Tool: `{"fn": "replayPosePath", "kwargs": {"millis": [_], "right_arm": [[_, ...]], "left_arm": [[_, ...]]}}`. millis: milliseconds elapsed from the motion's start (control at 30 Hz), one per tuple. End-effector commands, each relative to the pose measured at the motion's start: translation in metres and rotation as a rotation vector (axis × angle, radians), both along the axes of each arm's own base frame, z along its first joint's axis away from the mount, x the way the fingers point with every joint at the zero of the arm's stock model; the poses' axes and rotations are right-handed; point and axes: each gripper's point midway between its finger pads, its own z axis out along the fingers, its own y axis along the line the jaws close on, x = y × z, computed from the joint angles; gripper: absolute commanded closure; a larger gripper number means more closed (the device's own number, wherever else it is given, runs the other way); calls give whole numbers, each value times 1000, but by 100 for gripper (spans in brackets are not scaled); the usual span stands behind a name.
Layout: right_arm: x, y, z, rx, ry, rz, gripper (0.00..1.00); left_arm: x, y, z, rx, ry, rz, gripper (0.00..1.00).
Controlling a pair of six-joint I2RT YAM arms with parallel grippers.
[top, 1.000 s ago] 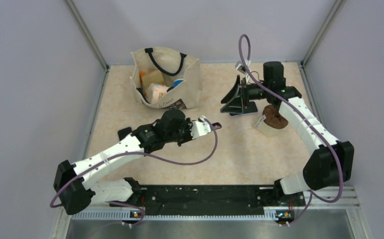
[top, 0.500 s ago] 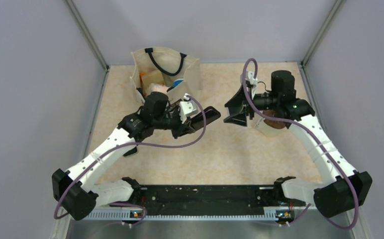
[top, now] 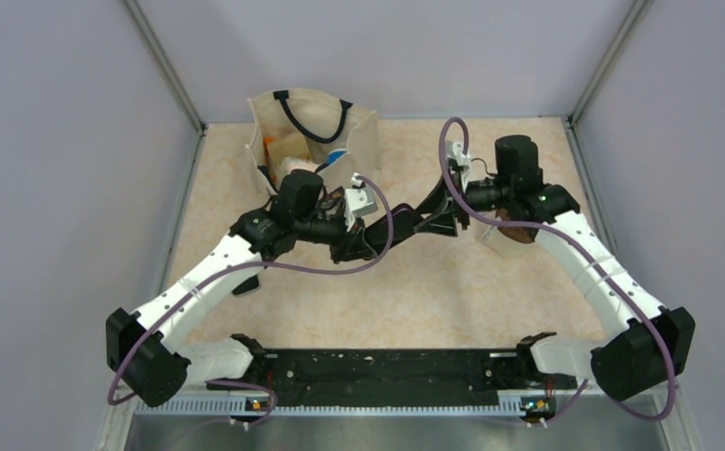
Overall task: Take the phone out of the phone case
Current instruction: Remove the phone case from the phone.
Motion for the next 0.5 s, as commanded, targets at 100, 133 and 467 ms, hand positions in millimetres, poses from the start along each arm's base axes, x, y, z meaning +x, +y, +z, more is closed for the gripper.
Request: {"fn": "replayPosePath", "kwargs": {"millis": [100,133,467], "right_arm": [[-12,4,-4,11,-24,65,55],[-13,5,-6,10,-17,70,55],[-19,9,-13,6,9,107,72]], "left_arm": [[2,-13,37,-116,-82,-49,100],[3,-13,36,-116,-82,-50,100],[2,-12,32,-112,-82,-50,100]]}}
